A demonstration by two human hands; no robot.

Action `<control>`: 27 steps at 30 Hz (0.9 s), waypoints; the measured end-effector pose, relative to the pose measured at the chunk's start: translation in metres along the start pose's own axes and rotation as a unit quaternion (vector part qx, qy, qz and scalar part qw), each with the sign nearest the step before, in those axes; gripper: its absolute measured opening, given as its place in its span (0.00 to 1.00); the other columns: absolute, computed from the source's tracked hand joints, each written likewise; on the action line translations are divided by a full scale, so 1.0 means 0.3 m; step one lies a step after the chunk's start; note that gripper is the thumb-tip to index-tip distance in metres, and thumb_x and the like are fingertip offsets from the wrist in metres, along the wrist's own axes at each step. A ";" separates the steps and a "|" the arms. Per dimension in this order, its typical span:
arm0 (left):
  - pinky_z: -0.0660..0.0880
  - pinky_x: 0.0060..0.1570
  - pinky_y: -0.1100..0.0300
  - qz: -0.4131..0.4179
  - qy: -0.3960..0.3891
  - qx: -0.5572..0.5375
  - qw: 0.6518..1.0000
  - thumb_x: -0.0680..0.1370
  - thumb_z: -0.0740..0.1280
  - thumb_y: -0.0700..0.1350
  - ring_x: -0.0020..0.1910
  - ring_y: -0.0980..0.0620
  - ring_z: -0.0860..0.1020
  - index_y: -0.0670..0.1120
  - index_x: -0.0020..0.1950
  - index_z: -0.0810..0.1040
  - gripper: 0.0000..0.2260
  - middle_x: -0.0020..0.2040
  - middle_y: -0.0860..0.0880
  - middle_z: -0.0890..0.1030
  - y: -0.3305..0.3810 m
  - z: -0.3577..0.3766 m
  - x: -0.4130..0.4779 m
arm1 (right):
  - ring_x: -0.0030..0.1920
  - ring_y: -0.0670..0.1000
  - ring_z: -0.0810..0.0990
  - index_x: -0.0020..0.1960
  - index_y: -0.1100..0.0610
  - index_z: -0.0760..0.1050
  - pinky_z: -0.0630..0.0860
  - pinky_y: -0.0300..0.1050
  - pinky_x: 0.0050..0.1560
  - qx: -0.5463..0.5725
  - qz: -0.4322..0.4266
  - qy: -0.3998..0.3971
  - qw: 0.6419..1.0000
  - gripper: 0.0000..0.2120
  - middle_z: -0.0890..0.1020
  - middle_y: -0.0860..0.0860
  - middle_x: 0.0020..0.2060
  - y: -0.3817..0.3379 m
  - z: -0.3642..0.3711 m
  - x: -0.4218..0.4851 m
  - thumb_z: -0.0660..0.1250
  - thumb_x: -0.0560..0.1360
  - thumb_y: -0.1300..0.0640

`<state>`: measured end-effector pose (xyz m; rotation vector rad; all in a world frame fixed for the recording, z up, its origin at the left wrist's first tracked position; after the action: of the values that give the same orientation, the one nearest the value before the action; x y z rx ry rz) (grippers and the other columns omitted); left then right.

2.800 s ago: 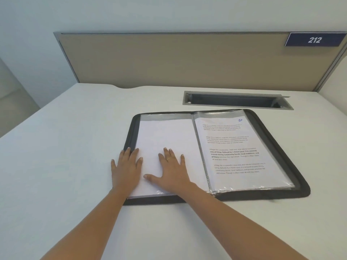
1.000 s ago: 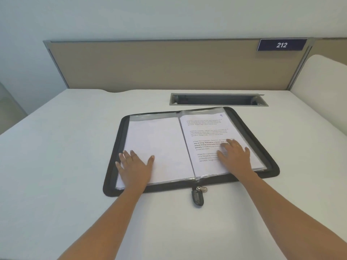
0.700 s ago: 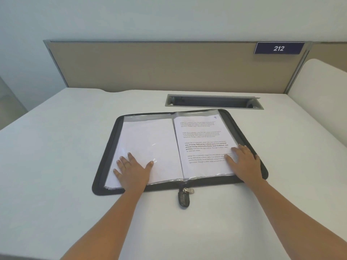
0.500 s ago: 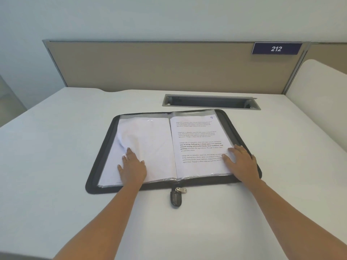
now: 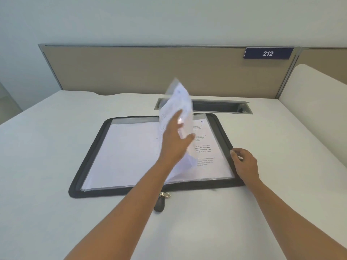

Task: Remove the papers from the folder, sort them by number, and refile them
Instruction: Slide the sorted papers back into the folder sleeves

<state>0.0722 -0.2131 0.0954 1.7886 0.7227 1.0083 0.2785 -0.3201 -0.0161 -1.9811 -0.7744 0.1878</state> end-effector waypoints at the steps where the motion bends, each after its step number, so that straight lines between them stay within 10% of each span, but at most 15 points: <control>1: 0.71 0.61 0.56 0.002 -0.053 -0.026 0.998 0.74 0.70 0.37 0.61 0.55 0.74 0.55 0.68 0.66 0.27 0.69 0.55 0.70 0.005 0.039 -0.015 | 0.56 0.53 0.77 0.58 0.60 0.77 0.70 0.43 0.55 0.017 0.013 -0.001 1.000 0.13 0.80 0.54 0.55 0.003 -0.006 0.004 0.60 0.79 0.54; 4: 0.74 0.57 0.61 -0.030 -0.155 -0.073 0.985 0.76 0.68 0.40 0.58 0.59 0.76 0.57 0.58 0.74 0.15 0.60 0.58 0.76 -0.033 0.100 -0.047 | 0.54 0.54 0.77 0.57 0.60 0.77 0.67 0.42 0.52 0.051 0.042 -0.008 0.998 0.16 0.80 0.53 0.51 0.012 -0.020 0.017 0.56 0.81 0.52; 8: 0.71 0.55 0.62 -0.085 -0.003 -0.001 0.996 0.77 0.66 0.40 0.58 0.52 0.77 0.49 0.56 0.78 0.09 0.57 0.54 0.79 -0.154 0.043 -0.047 | 0.55 0.61 0.77 0.53 0.64 0.77 0.71 0.51 0.55 0.115 0.061 -0.007 0.991 0.20 0.80 0.62 0.49 0.007 -0.027 0.017 0.55 0.81 0.49; 11: 0.64 0.67 0.52 -0.121 0.091 0.186 0.971 0.77 0.67 0.41 0.68 0.44 0.68 0.44 0.64 0.74 0.15 0.67 0.47 0.72 -0.267 -0.066 -0.049 | 0.61 0.52 0.74 0.62 0.57 0.75 0.67 0.40 0.58 0.105 0.050 -0.043 0.992 0.20 0.78 0.50 0.56 0.000 -0.016 0.013 0.60 0.78 0.45; 16: 0.49 0.72 0.42 -0.272 0.131 0.425 0.853 0.76 0.65 0.57 0.76 0.39 0.47 0.43 0.76 0.55 0.35 0.77 0.39 0.51 -0.396 -0.263 -0.084 | 0.73 0.49 0.61 0.73 0.48 0.62 0.58 0.51 0.72 -0.213 -0.045 -0.135 0.967 0.36 0.62 0.47 0.74 0.023 0.040 0.042 0.63 0.70 0.32; 27: 0.39 0.73 0.46 -0.408 0.139 0.426 0.795 0.73 0.59 0.69 0.76 0.38 0.41 0.40 0.77 0.44 0.46 0.77 0.36 0.44 -0.479 -0.358 -0.150 | 0.76 0.49 0.52 0.75 0.49 0.59 0.50 0.51 0.73 -0.270 -0.082 -0.164 0.945 0.34 0.55 0.50 0.76 0.040 0.048 0.040 0.58 0.74 0.34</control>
<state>-0.0500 -0.1459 -0.0259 1.6878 2.1708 0.3186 0.2870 -0.3065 -0.0316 -2.4156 -1.3125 0.2280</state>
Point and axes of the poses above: each hand's wrist, its own x-axis towards the middle knuckle, its own z-axis out of the palm, y = z × x, the point moved 2 cm from there along x, towards the middle knuckle
